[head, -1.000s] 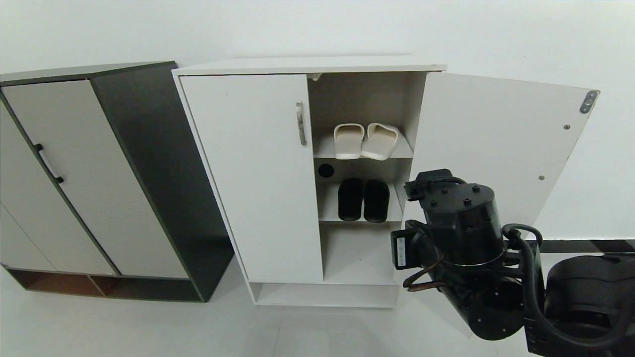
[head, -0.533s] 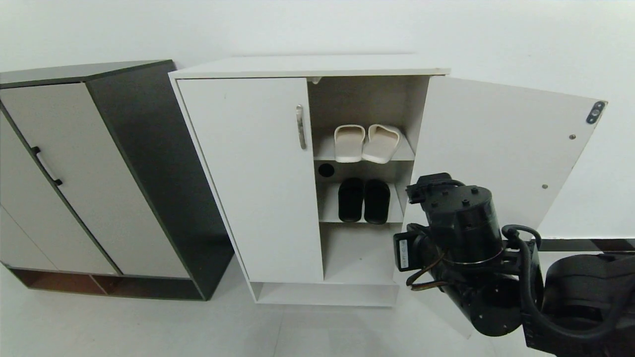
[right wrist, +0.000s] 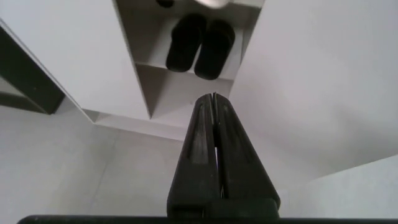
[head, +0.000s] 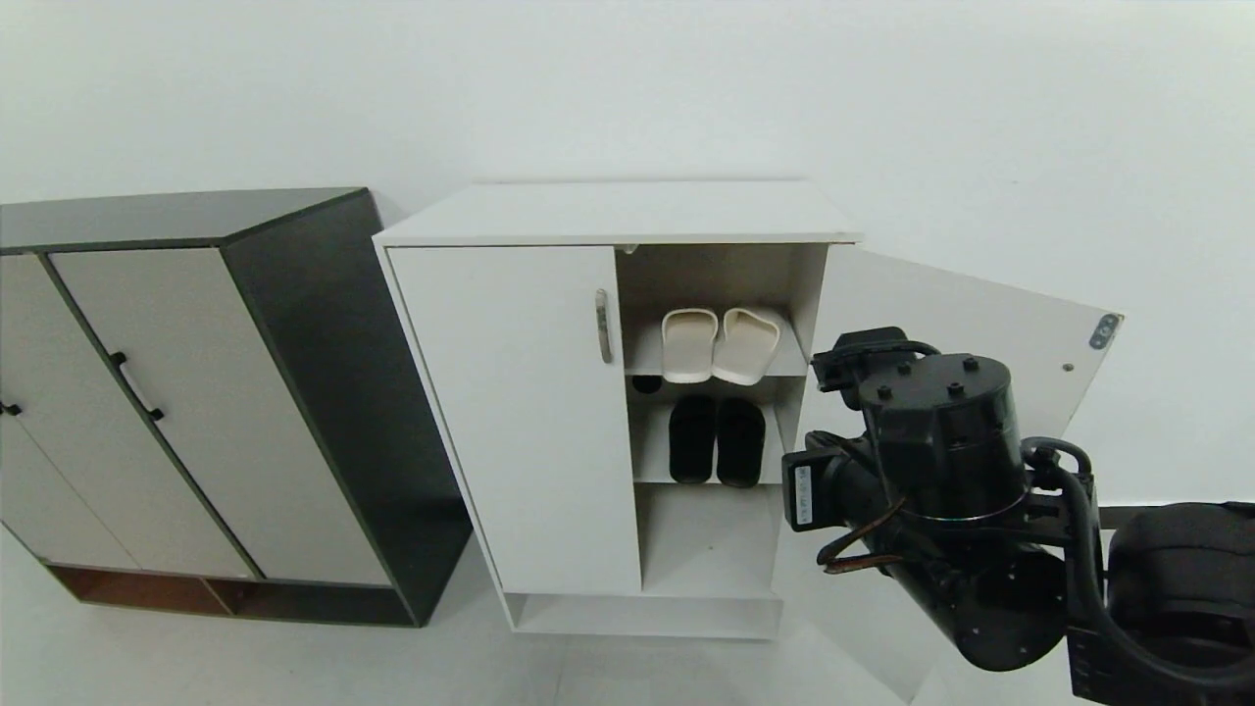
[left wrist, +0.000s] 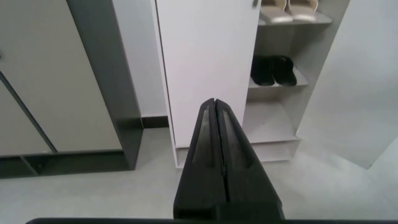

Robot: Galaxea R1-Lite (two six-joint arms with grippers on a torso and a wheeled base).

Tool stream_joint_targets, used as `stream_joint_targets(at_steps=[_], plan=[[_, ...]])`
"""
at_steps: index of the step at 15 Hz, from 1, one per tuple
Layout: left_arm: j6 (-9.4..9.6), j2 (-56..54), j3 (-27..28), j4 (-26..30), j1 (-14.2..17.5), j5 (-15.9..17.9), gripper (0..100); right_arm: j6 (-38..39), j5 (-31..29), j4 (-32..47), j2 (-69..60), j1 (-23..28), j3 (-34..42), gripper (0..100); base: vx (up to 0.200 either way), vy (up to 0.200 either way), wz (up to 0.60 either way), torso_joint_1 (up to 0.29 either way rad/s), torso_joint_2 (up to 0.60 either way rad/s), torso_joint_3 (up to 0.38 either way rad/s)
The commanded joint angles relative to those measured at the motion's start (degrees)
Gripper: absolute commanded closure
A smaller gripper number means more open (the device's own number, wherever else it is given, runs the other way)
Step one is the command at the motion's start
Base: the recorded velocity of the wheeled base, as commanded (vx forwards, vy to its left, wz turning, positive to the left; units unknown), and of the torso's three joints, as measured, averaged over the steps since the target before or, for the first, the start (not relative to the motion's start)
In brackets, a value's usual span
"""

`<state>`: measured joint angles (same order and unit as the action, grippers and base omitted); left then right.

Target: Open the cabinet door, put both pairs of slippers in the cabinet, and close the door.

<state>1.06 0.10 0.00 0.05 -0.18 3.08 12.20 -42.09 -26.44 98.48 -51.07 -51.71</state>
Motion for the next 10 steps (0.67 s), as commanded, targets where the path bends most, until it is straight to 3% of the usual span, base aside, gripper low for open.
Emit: stream_joint_targets(at_steps=[1,10], plan=[[-0.01,-0.01,0.00,0.04,0.01,-0.01,100,0.01,-0.01,-0.01,-0.13,0.00,0.03,100,0.000,0.000,0.00,0.134,-0.46,-0.320],[-0.01,-0.01,0.00,0.04,0.01,-0.01,100,-0.60,0.08,-0.01,-0.13,0.00,0.03,100,0.000,0.000,0.00,0.181,-0.49,-0.313]])
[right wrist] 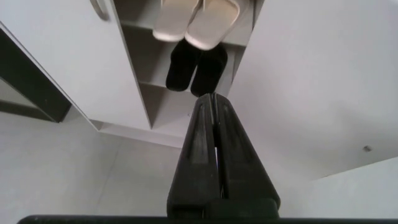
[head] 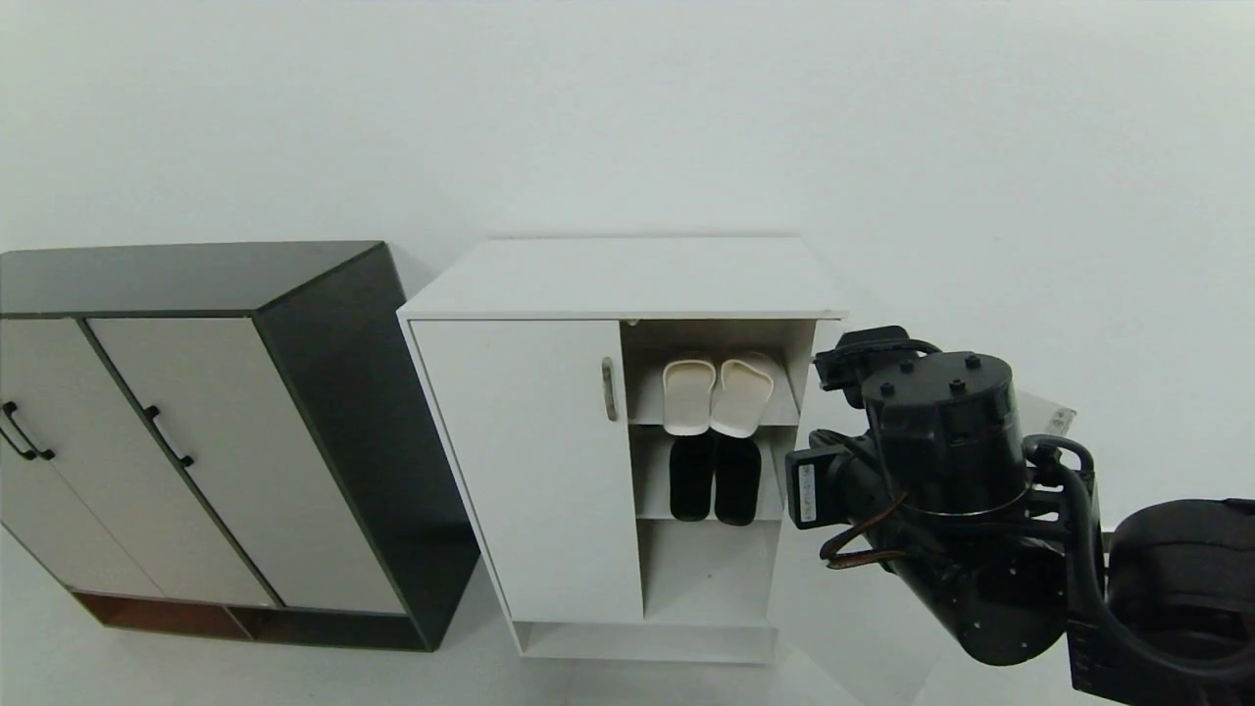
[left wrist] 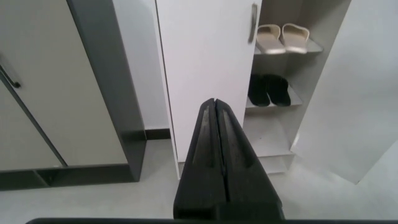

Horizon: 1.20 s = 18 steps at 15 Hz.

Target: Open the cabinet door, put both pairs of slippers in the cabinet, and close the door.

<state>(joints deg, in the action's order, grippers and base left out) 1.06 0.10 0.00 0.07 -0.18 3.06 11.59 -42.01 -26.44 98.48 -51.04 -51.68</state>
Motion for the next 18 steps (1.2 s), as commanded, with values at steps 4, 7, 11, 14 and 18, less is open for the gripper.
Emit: stream_joint_targets(at_steps=[4,7,11,14,18], plan=[[-0.09,-0.01,0.00,-0.07,0.01,-0.07,100,0.01,0.00,-0.10,-0.13,-0.02,0.08,100,0.000,0.000,0.00,0.218,-0.53,-0.312],[-0.09,-0.01,0.00,-0.07,0.01,-0.07,100,0.10,0.00,-0.10,0.05,-0.02,0.26,100,0.000,0.000,0.00,0.237,-0.55,-0.321],[-0.09,-0.01,0.00,0.01,0.01,-0.07,100,0.10,0.00,-0.10,0.14,-0.02,0.44,100,0.000,0.000,0.00,0.267,-0.59,-0.332],[-0.09,-0.01,0.00,0.01,0.01,-0.07,100,0.10,0.00,-0.10,0.31,-0.02,0.52,100,0.000,0.000,0.00,0.217,-0.48,-0.266],[-0.09,-0.01,0.00,-0.07,0.01,-0.07,100,-0.34,0.00,-0.10,0.31,-0.02,1.05,100,0.000,0.000,0.00,0.136,-0.30,-0.160]])
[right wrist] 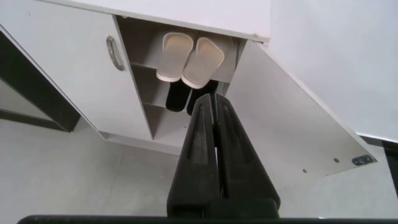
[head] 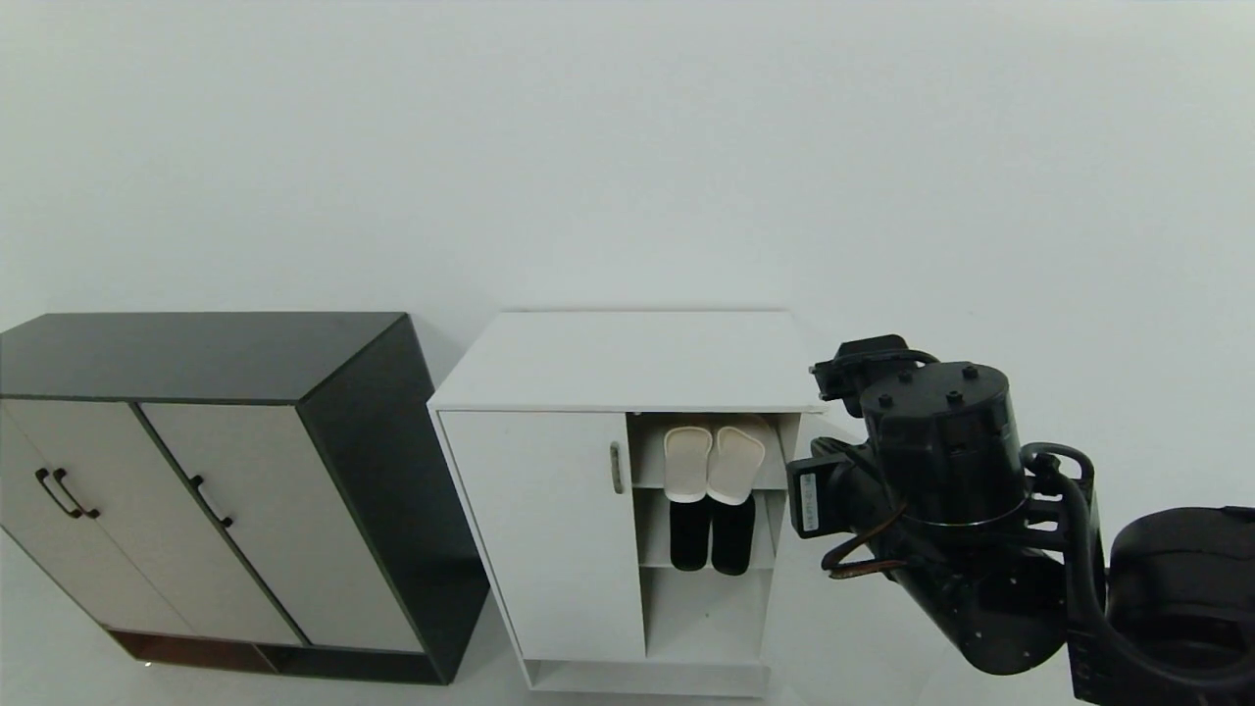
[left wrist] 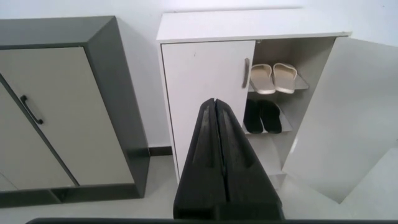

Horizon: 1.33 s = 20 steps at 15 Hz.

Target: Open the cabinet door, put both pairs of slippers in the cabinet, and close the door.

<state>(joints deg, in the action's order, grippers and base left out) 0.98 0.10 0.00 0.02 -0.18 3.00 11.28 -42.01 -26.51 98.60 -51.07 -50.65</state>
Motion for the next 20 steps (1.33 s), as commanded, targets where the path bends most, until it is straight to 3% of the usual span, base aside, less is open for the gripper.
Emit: stream_joint_targets(at_steps=[1,6,11,15,17,20], plan=[[-0.01,-0.01,0.00,0.06,0.01,-0.01,100,-0.11,0.00,-0.03,0.37,0.00,0.03,100,0.000,0.000,0.00,0.000,0.00,0.000],[-0.01,-0.01,0.00,-0.02,0.01,-0.01,100,-0.11,0.00,-0.12,0.54,0.00,-0.06,100,0.000,0.000,-0.60,0.006,0.00,0.000],[-0.01,-0.01,0.00,-0.02,0.01,-0.01,100,-0.03,0.00,-0.12,0.28,0.44,0.03,100,0.000,0.000,0.00,0.000,0.00,0.000],[-0.01,-0.01,0.00,0.06,0.01,-0.01,100,-0.20,0.00,-1.00,0.37,1.85,0.03,100,-0.150,0.000,0.00,0.002,0.00,0.002],[0.08,-0.01,0.00,0.06,0.01,-0.01,100,-0.11,0.26,-1.08,0.81,4.31,-1.56,100,0.000,0.000,0.00,0.000,0.00,0.000],[0.08,-0.01,0.00,0.06,0.01,0.08,100,-0.11,3.16,-0.47,4.59,13.89,-6.83,100,0.000,0.000,0.00,0.000,0.00,0.000]])
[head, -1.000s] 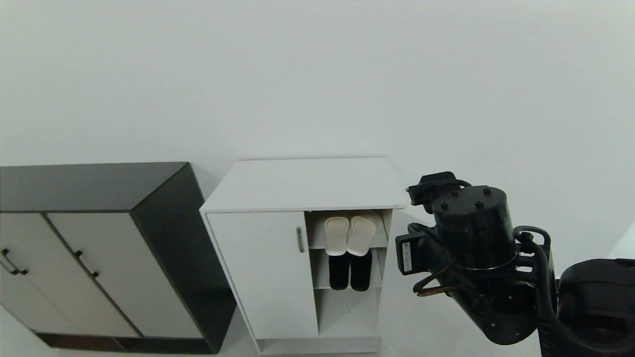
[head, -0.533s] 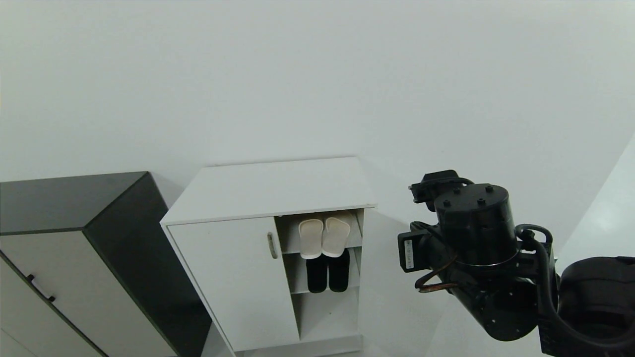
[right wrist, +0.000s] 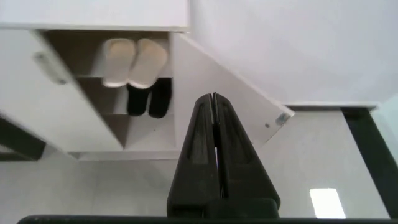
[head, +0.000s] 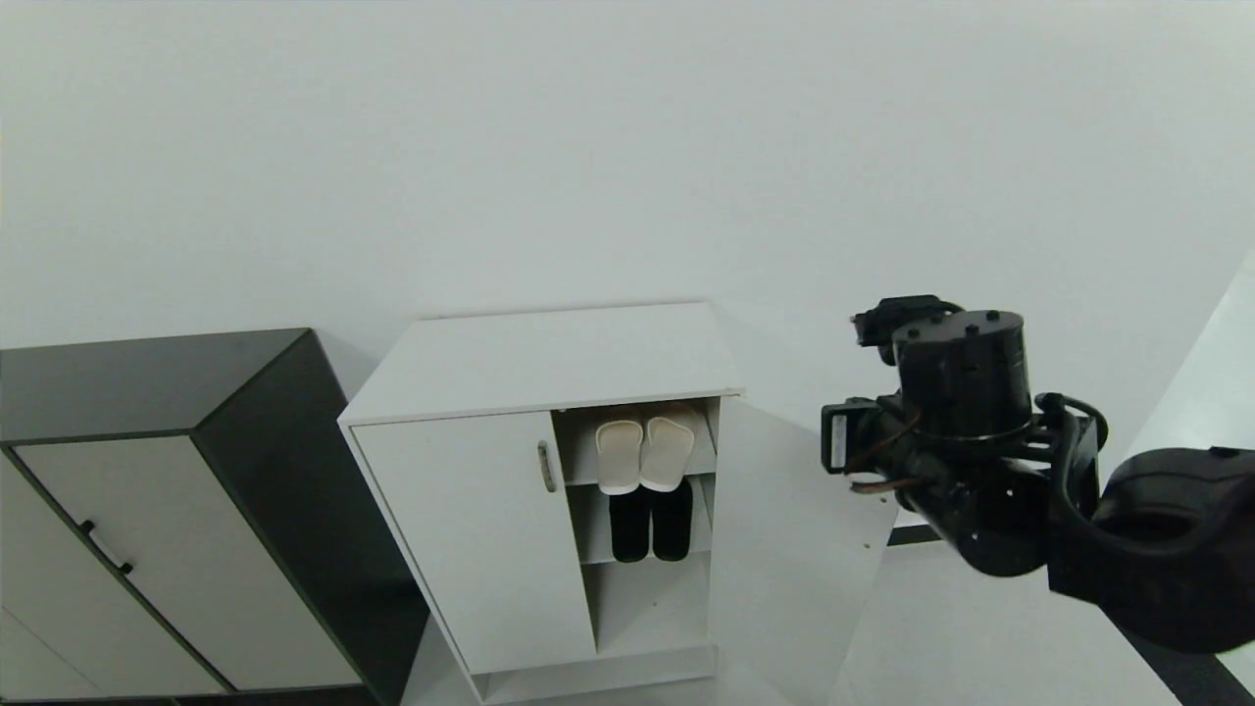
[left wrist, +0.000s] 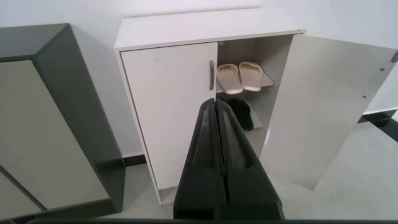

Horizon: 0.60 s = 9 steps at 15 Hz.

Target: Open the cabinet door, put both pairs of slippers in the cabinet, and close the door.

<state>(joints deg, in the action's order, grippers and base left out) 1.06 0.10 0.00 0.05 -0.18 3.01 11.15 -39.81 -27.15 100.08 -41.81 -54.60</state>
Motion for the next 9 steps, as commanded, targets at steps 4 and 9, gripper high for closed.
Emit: stream_joint_targets(at_steps=[4,9], plan=[[-0.01,-0.01,0.00,-0.05,0.01,0.07,100,0.18,6.24,0.17,12.33,12.81,-9.21,100,0.000,0.000,0.00,0.000,0.00,0.000],[-0.01,-0.01,0.00,0.04,0.01,0.07,100,0.97,7.47,-0.10,21.29,17.20,-16.41,100,0.000,0.000,0.00,0.000,0.00,0.000]])
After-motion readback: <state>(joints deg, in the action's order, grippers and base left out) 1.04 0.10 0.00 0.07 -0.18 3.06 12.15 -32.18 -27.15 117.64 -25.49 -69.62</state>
